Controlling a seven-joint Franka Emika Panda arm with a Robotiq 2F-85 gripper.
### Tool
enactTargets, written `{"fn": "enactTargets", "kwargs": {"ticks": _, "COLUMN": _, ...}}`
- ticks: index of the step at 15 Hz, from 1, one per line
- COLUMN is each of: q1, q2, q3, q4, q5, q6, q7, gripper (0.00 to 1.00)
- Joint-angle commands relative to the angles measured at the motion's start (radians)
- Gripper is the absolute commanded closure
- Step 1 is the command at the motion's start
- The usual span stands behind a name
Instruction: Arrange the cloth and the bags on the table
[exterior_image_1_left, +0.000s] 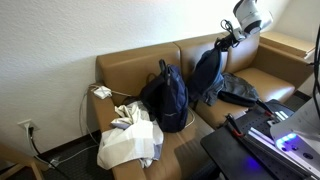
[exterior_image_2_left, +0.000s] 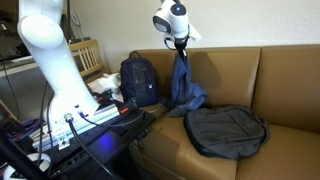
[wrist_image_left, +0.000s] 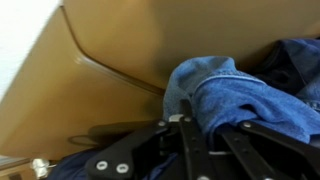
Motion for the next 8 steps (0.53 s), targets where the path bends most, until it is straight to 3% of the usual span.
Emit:
{"fn": "enactTargets", "kwargs": {"ticks": 1, "q1": -0.006, "q2": 0.124, "q3": 0.011, "q4": 0.048, "q5": -0.077, "q6": 0.122, "q7": 0.022, "gripper": 0.98}}
{"fn": "enactTargets", "kwargs": {"ticks": 5, "q1": 0.054, "q2": 0.225, "q3": -0.038, "q4": 0.060, "q5": -0.397, "q6": 0.149, "q7": 0.262, "gripper": 0.98}}
{"fn": "enactTargets", "kwargs": {"ticks": 8, "q1": 0.085, "q2": 0.242, "q3": -0.044, "q4": 0.079, "q5": -0.641, "q6": 0.058, "q7": 0.398, "gripper": 0.98}}
